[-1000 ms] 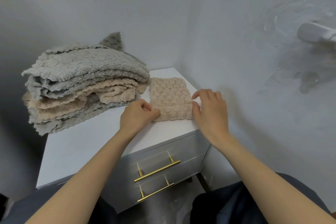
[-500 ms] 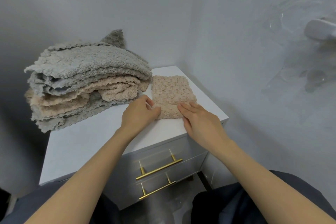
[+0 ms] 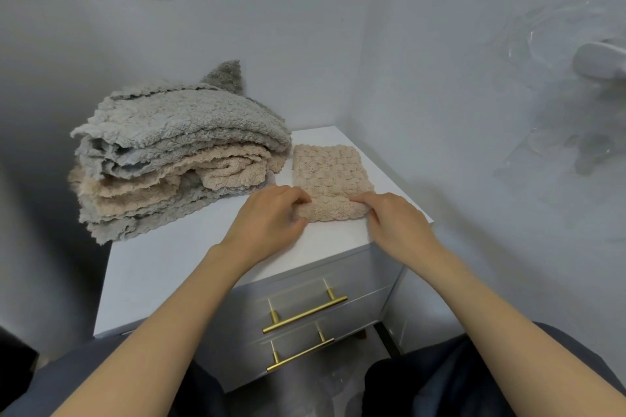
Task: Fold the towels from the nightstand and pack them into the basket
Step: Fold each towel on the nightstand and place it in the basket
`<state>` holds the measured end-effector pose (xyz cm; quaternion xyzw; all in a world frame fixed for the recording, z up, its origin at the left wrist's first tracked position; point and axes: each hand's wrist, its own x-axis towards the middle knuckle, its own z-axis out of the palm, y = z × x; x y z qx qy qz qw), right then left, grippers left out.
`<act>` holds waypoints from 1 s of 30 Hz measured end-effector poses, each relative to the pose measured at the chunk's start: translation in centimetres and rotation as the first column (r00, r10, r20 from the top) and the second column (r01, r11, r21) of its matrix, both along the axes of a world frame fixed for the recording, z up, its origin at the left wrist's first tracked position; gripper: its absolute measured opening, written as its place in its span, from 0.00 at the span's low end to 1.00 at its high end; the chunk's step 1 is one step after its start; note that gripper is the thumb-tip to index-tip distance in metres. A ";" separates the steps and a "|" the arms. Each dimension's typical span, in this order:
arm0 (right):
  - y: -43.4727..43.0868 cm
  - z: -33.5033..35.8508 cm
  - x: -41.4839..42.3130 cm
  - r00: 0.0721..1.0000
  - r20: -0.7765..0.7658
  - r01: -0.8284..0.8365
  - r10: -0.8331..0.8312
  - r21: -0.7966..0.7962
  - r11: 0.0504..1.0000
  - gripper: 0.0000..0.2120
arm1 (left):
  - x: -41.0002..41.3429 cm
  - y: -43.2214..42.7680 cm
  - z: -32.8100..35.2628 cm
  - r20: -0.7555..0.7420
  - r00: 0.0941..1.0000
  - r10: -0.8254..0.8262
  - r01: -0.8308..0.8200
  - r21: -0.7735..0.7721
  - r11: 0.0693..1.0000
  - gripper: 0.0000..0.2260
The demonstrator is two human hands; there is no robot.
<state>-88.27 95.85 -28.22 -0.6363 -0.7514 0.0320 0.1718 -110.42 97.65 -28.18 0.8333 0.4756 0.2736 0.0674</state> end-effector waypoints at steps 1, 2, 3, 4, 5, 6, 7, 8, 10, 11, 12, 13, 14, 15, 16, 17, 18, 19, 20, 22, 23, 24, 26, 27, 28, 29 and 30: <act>0.0 0.3 0.1 0.998 -0.055 0.003 -0.004 -0.017 1.000 0.21 | 0.0 0.0 0.0 0.039 0.999 0.004 -0.003 -0.034 0.999 0.13; -0.1 0.5 0.2 0.993 -0.117 0.001 -0.005 -0.032 0.999 0.20 | -0.1 0.2 -0.1 0.092 0.996 0.013 -0.005 -0.087 0.996 0.12; -0.1 0.7 0.3 0.984 -0.181 -0.001 -0.007 -0.047 0.999 0.20 | -0.2 0.2 -0.1 0.152 0.988 0.027 -0.003 -0.153 0.988 0.11; -0.1 0.9 0.4 0.972 -0.236 -0.002 -0.012 -0.060 0.998 0.18 | -0.2 0.3 -0.1 0.208 0.977 0.042 0.005 -0.220 0.975 0.10; 0.0 1.0 0.6 0.960 -0.278 0.003 -0.022 -0.071 0.997 0.17 | -0.3 0.4 -0.1 0.250 0.967 0.057 0.014 -0.273 0.962 0.08; 0.1 1.2 0.7 0.947 -0.318 0.014 -0.039 -0.081 0.997 0.15 | -0.3 0.5 -0.1 0.274 0.959 0.071 0.017 -0.307 0.952 0.08; 0.1 1.3 0.9 0.930 -0.362 0.031 -0.062 -0.091 0.995 0.13 | -0.3 0.6 -0.1 0.283 0.955 0.087 0.011 -0.327 0.945 0.08; 0.2 1.3 1.0 0.907 -0.411 0.052 -0.090 -0.104 0.993 0.11 | -0.3 0.6 -0.2 0.283 0.953 0.105 -0.003 -0.338 0.941 0.09; 0.3 1.3 1.2 0.875 -0.465 0.081 -0.135 -0.134 0.988 0.08 | -0.2 0.6 -0.2 0.273 0.952 0.135 -0.035 -0.342 0.939 0.10; 0.3 1.2 1.2 0.878 -0.455 0.092 -0.148 -0.144 0.985 0.07 | -0.1 0.6 -0.3 0.268 0.952 0.150 -0.052 -0.342 0.938 0.10; 0.4 1.1 1.2 0.887 -0.434 0.104 -0.158 -0.146 0.984 0.07 | 0.0 0.6 -0.3 0.264 0.950 0.168 -0.071 -0.341 0.937 0.09; 0.4 1.0 1.2 0.896 -0.409 0.123 -0.173 -0.144 0.982 0.07 | 0.1 0.6 -0.2 0.259 0.947 0.188 -0.093 -0.338 0.936 0.09; 0.5 1.0 1.1 0.901 -0.390 0.147 -0.190 -0.138 0.980 0.06 | 0.2 0.5 -0.2 0.252 0.945 0.209 -0.119 -0.331 0.936 0.09; 0.5 0.9 1.0 0.903 -0.374 0.175 -0.212 -0.131 0.976 0.05 | 0.3 0.5 -0.2 0.241 0.943 0.229 -0.146 -0.317 0.937 0.09; 0.4 0.9 0.9 0.908 -0.350 0.204 -0.231 -0.110 0.973 0.05 | 0.4 0.5 -0.2 0.228 0.942 0.246 -0.173 -0.298 0.939 0.09; 0.3 0.8 0.7 0.920 -0.307 0.230 -0.242 -0.075 0.970 0.05 | 0.5 0.5 -0.2 0.219 0.941 0.257 -0.192 -0.282 0.940 0.09; 0.2 0.8 0.5 0.938 -0.251 0.241 -0.237 -0.016 0.970 0.05 | 0.5 0.5 -0.2 0.219 0.940 0.263 -0.199 -0.274 0.941 0.08; 0.0 1.0 0.1 0.956 -0.195 0.233 -0.218 0.057 0.971 0.03 | 0.5 0.6 -0.2 0.225 0.939 0.262 -0.197 -0.275 0.941 0.08; -0.2 1.1 -0.3 0.973 -0.155 0.196 -0.174 0.139 0.971 0.02 | 0.6 0.6 -0.3 0.233 0.938 0.259 -0.190 -0.281 0.941 0.08; -0.8 1.4 -1.5 0.994 -0.107 0.057 -0.027 0.288 0.956 0.09 | 0.5 0.8 -0.4 0.239 0.938 0.253 -0.180 -0.288 0.940 0.08; -1.3 1.5 -2.3 0.995 -0.089 -0.020 0.053 0.331 0.943 0.11 | 0.5 0.9 -0.5 0.239 0.938 0.252 -0.179 -0.289 0.940 0.08; -1.6 1.3 -2.9 0.991 -0.069 -0.086 0.118 0.357 0.930 0.13 | 0.5 1.0 -0.6 0.240 0.937 0.252 -0.178 -0.291 0.940 0.08; -2.1 0.5 -4.1 0.982 0.000 -0.179 0.189 0.315 0.932 0.16 | 0.5 1.1 -0.7 0.247 0.934 0.259 -0.180 -0.301 0.936 0.08; -2.2 0.1 -4.6 0.977 0.046 -0.212 0.207 0.243 0.947 0.18 | 0.6 1.1 -0.7 0.250 0.932 0.262 -0.181 -0.305 0.935 0.08; -2.2 -0.4 -4.9 0.970 0.091 -0.236 0.223 0.175 0.956 0.20 | 0.5 1.2 -0.7 0.252 0.931 0.264 -0.182 -0.306 0.934 0.07; -2.1 -0.8 -5.0 0.964 0.120 -0.250 0.235 0.128 0.960 0.22 | 0.6 1.2 -0.8 0.255 0.930 0.265 -0.183 -0.304 0.935 0.07; -2.0 -1.1 -4.9 0.963 0.131 -0.251 0.237 0.100 0.963 0.23 | 0.6 1.2 -0.8 0.259 0.929 0.265 -0.183 -0.302 0.936 0.07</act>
